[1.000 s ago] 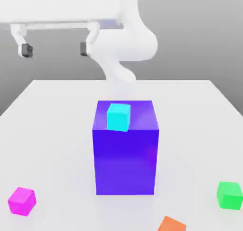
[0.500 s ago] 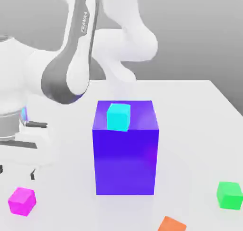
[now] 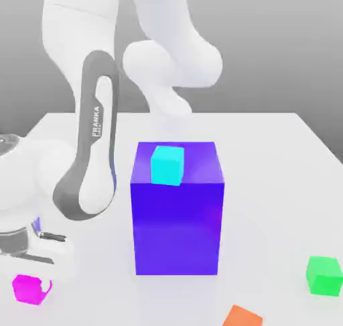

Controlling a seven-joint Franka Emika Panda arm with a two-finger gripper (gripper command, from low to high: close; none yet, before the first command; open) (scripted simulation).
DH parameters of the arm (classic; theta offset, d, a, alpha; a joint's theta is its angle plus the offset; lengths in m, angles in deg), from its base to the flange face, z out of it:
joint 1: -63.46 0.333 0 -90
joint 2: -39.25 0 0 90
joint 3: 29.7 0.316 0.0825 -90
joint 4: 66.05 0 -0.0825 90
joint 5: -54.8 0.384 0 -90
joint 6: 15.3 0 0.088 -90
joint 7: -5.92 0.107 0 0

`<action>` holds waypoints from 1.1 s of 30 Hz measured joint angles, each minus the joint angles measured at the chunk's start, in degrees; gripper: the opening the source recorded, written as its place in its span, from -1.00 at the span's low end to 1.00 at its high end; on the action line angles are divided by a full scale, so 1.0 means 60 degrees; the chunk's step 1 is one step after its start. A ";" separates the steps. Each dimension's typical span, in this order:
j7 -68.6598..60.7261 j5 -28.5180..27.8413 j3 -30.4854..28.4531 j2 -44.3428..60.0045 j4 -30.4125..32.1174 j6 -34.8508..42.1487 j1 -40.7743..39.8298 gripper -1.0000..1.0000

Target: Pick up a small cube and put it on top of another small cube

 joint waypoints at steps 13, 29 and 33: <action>0.1105 -0.1846 0.1644 -0.1809 0.0501 0.1218 0.3254 -1.00; 0.2123 -0.3628 0.3787 -0.1175 0.0359 0.0634 0.6508 1.00; 0.2099 -0.3634 0.3991 -0.1469 0.0237 0.1030 0.6773 1.00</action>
